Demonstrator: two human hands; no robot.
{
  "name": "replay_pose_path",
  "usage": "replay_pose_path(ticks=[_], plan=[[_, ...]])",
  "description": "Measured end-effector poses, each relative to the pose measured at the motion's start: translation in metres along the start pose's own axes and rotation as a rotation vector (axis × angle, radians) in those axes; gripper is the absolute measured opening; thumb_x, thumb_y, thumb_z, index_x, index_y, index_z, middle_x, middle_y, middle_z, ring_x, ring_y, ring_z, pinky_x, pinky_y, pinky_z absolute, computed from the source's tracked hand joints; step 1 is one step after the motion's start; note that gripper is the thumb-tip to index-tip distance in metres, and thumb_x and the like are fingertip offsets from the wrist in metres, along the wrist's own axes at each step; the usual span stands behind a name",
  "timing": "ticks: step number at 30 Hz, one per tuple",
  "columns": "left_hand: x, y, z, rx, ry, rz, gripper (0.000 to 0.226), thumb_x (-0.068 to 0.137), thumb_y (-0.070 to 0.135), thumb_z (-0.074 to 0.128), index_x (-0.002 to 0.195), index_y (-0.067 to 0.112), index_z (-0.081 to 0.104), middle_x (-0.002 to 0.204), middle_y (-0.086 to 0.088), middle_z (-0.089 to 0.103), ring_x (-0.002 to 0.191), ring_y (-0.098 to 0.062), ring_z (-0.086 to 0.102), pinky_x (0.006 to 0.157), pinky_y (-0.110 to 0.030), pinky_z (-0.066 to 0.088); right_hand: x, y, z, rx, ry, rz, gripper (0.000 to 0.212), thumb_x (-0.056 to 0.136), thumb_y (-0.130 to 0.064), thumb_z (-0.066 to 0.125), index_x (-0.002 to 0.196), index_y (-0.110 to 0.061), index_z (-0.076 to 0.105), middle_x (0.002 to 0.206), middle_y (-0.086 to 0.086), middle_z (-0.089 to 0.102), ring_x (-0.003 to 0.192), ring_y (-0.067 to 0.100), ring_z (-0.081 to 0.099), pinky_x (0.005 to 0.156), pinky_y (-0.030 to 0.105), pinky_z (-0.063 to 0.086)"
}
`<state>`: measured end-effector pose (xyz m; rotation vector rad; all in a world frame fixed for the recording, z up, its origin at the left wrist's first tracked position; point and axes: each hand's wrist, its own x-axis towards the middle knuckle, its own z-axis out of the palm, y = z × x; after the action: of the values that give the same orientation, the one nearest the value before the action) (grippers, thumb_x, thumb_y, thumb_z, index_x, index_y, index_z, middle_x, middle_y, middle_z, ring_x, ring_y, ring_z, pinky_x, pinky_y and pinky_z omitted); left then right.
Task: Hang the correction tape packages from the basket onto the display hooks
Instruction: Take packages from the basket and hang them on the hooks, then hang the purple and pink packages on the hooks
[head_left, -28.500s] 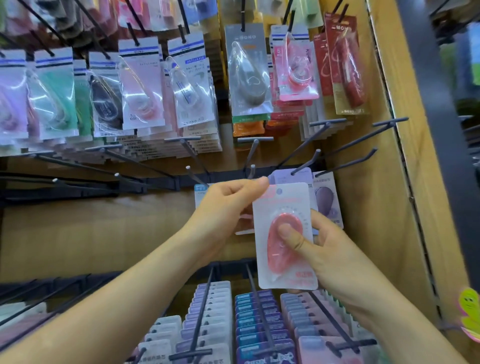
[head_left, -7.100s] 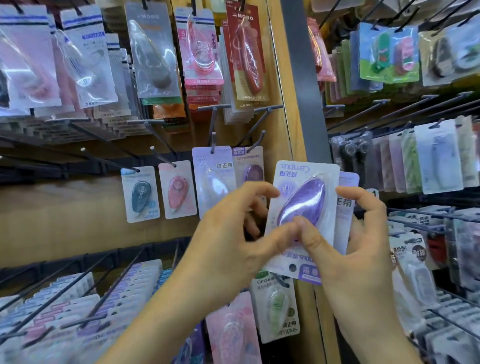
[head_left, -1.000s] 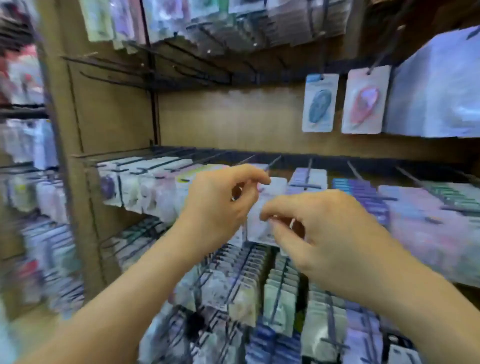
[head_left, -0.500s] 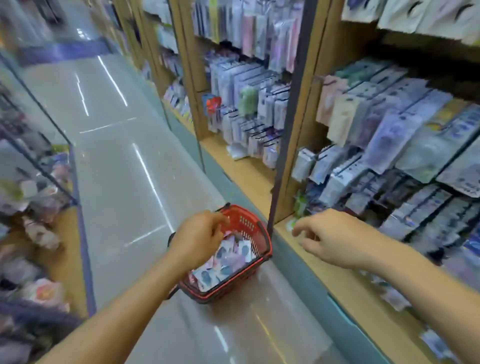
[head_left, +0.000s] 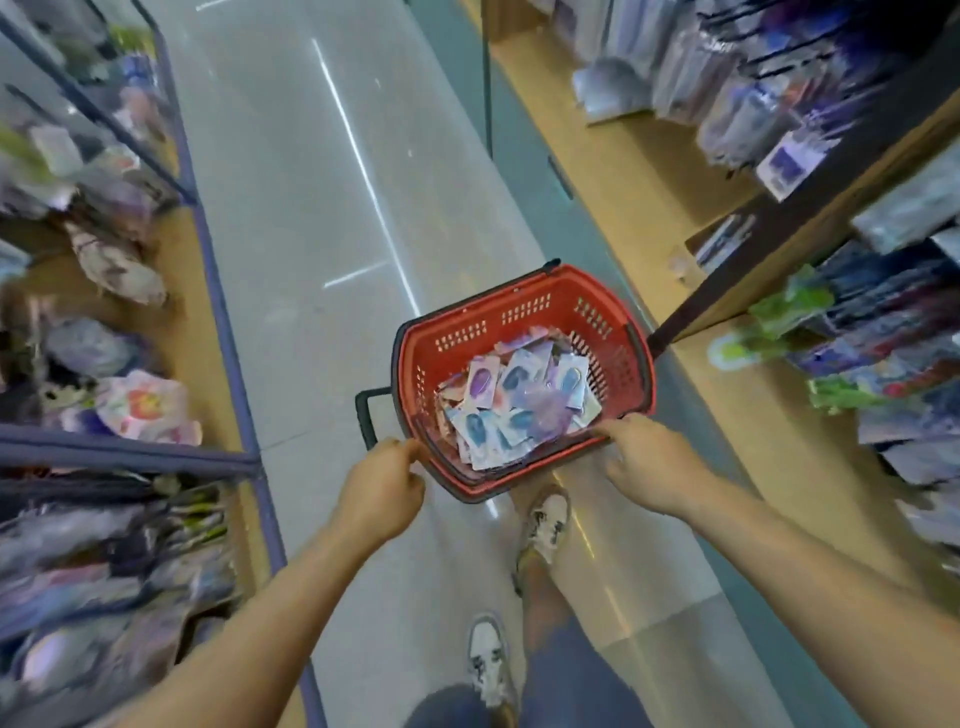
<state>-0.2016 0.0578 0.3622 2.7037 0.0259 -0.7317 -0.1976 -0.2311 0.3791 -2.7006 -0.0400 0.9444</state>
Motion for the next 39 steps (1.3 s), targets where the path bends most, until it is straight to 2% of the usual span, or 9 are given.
replay_pose_path(ticks=[5, 11, 15, 20, 25, 29, 32, 35, 39], plan=[[0.089, -0.005, 0.05, -0.046, -0.088, -0.072, 0.033, 0.083, 0.003, 0.05, 0.109, 0.011, 0.068, 0.112, -0.017, 0.065, 0.107, -0.036, 0.06, 0.085, -0.036, 0.047, 0.111, 0.031, 0.042, 0.105, -0.049, 0.066, 0.048, 0.087, -0.015, 0.055, 0.135, -0.013, 0.05, 0.125, 0.018, 0.052, 0.117, 0.04, 0.055, 0.096, 0.043, 0.047], [0.195, -0.024, 0.126, -0.062, -0.211, -0.138, 0.047, 0.083, 0.004, 0.054, 0.129, 0.01, 0.058, 0.125, -0.015, 0.059, 0.118, -0.034, 0.055, 0.097, -0.036, 0.043, 0.229, 0.057, 0.109, 0.179, -0.089, 0.13, 0.065, 0.089, -0.014, 0.057, 0.15, -0.017, 0.032, 0.141, 0.018, 0.042, 0.123, 0.039, 0.051, 0.098, 0.043, 0.045], [0.269, -0.041, 0.185, -0.12, -0.255, -0.133, 0.043, 0.084, 0.007, 0.056, 0.127, 0.005, 0.057, 0.122, -0.018, 0.063, 0.116, -0.037, 0.056, 0.093, -0.041, 0.047, 0.3, 0.065, 0.163, 0.279, -0.095, 0.15, 0.076, 0.089, -0.011, 0.057, 0.155, -0.017, 0.022, 0.152, 0.018, 0.033, 0.133, 0.037, 0.043, 0.106, 0.043, 0.041], [0.375, -0.061, 0.258, -0.263, -0.243, -0.22, 0.045, 0.091, 0.029, 0.056, 0.132, 0.01, 0.049, 0.126, -0.012, 0.061, 0.117, -0.034, 0.058, 0.093, -0.037, 0.046, 0.39, 0.07, 0.219, 0.423, 0.05, 0.201, 0.088, 0.082, -0.011, 0.066, 0.155, -0.013, 0.018, 0.153, 0.015, 0.03, 0.138, 0.035, 0.036, 0.11, 0.044, 0.036], [0.438, -0.063, 0.298, -0.52, -0.157, -0.336, 0.058, 0.084, 0.021, 0.07, 0.134, 0.014, 0.042, 0.128, -0.008, 0.061, 0.115, -0.03, 0.059, 0.097, -0.036, 0.048, 0.463, 0.077, 0.242, 0.75, 0.207, 0.393, 0.11, 0.077, -0.032, 0.077, 0.157, -0.016, 0.004, 0.157, 0.007, 0.033, 0.141, 0.025, 0.038, 0.114, 0.035, 0.033], [0.445, -0.061, 0.31, -0.596, -0.22, -0.369, 0.074, 0.055, 0.021, 0.087, 0.121, 0.022, 0.053, 0.118, -0.006, 0.066, 0.106, -0.028, 0.064, 0.093, -0.046, 0.054, 0.487, 0.074, 0.247, 0.774, 0.282, 0.395, 0.107, 0.071, -0.032, 0.085, 0.155, -0.019, 0.019, 0.149, 0.01, 0.042, 0.135, 0.023, 0.043, 0.111, 0.034, 0.035], [0.429, -0.055, 0.301, -0.719, -0.301, -0.353, 0.049, 0.05, 0.008, 0.085, 0.089, 0.025, 0.06, 0.1, -0.003, 0.073, 0.092, -0.027, 0.07, 0.083, -0.049, 0.059, 0.477, 0.08, 0.244, 0.769, 0.248, 0.353, 0.058, 0.069, -0.019, 0.086, 0.117, -0.026, 0.055, 0.11, -0.001, 0.066, 0.101, 0.016, 0.062, 0.095, 0.035, 0.051], [0.412, -0.052, 0.287, -0.863, -0.296, -0.368, 0.041, 0.068, -0.002, 0.084, 0.09, 0.025, 0.061, 0.097, 0.001, 0.074, 0.085, -0.02, 0.073, 0.077, -0.04, 0.061, 0.454, 0.099, 0.235, 0.752, 0.136, 0.428, 0.029, 0.07, -0.019, 0.081, 0.093, -0.022, 0.063, 0.094, 0.002, 0.07, 0.094, 0.021, 0.067, 0.088, 0.044, 0.055], [0.4, -0.046, 0.265, -1.104, -0.222, -0.358, 0.03, 0.085, 0.001, 0.073, 0.109, 0.018, 0.065, 0.094, 0.001, 0.076, 0.077, -0.012, 0.073, 0.06, -0.029, 0.06, 0.434, 0.108, 0.2, 0.407, 0.076, 0.632, 0.077, 0.064, -0.051, 0.072, 0.131, -0.025, 0.046, 0.135, 0.013, 0.049, 0.129, 0.034, 0.043, 0.106, 0.046, 0.04]])
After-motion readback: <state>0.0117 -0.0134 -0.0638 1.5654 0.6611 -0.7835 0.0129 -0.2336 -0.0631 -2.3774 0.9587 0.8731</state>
